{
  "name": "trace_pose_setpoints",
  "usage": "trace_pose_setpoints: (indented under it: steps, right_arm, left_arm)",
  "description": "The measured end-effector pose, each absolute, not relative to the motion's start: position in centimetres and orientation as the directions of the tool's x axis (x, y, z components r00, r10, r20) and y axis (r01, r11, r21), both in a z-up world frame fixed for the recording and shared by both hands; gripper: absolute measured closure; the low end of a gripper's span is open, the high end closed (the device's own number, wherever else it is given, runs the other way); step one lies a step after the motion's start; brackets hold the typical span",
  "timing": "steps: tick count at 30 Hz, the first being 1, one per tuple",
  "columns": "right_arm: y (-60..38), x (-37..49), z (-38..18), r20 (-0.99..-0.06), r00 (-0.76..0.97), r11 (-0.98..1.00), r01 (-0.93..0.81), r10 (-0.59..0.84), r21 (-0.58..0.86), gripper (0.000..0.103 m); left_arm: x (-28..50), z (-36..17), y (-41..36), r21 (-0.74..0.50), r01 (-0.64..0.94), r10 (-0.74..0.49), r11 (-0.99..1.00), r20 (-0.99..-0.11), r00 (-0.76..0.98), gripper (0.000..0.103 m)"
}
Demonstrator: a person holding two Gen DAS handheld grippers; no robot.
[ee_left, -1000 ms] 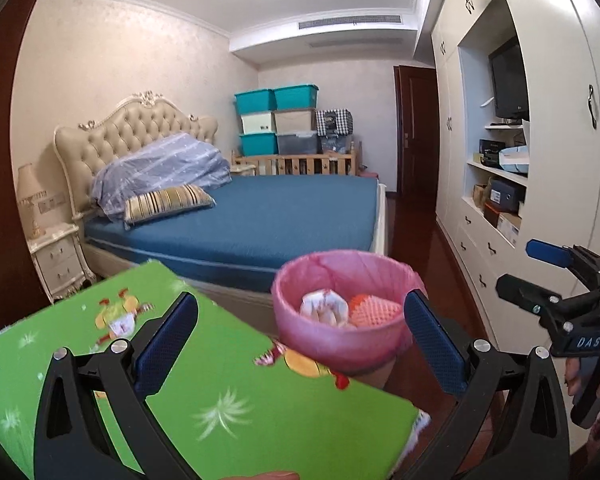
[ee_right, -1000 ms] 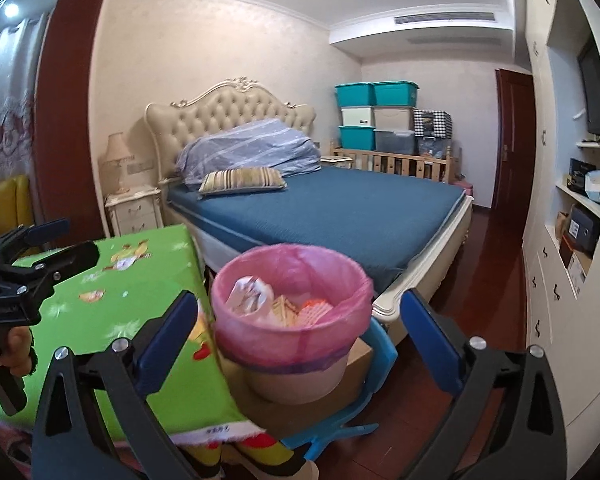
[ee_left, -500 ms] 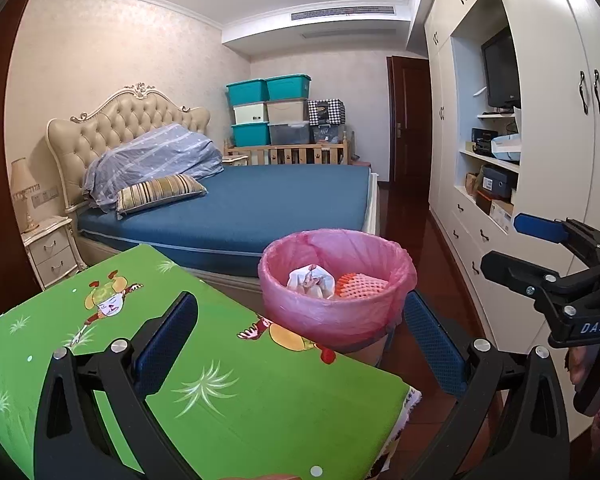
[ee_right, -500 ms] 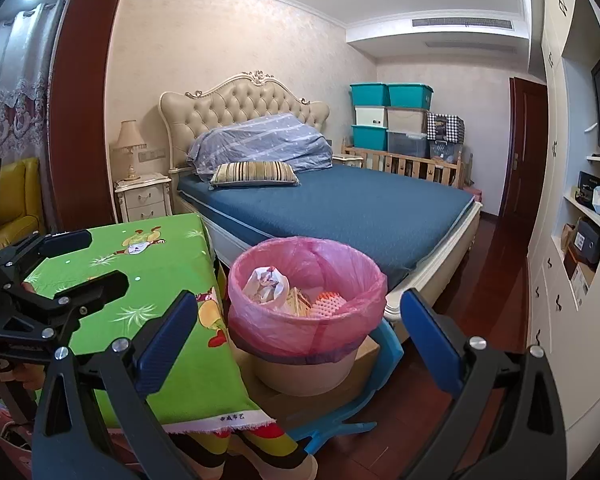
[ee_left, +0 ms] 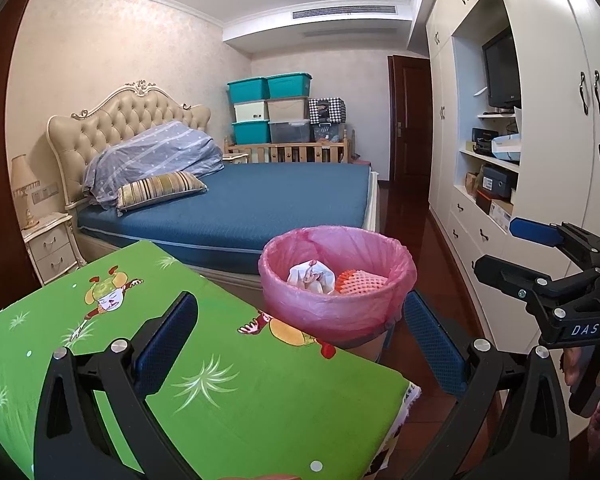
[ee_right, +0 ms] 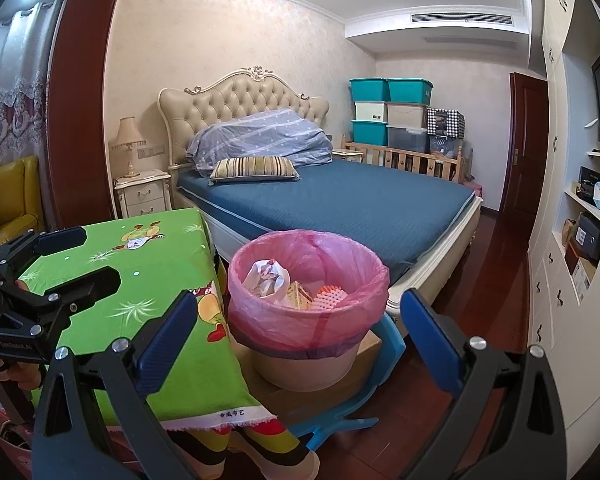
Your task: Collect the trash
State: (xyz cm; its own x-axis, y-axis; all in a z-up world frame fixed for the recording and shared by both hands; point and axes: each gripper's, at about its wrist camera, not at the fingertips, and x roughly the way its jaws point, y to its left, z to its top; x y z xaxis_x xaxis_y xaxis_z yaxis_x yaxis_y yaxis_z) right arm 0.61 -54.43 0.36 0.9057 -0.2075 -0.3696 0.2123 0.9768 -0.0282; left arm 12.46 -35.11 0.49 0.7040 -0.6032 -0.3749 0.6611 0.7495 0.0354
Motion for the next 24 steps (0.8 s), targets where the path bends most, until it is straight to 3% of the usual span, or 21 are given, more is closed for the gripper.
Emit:
trace_pose_setpoints:
  steps: [24]
  right_arm:
    - [-54.5,1.2,-0.8,-0.38,0.903,0.978,0.208,-0.201,-0.024,0.005]
  left_arm:
    - [12.8,0.6,-34.6,0.027,0.658,-0.601,0.753,-0.381,0.703,0.006]
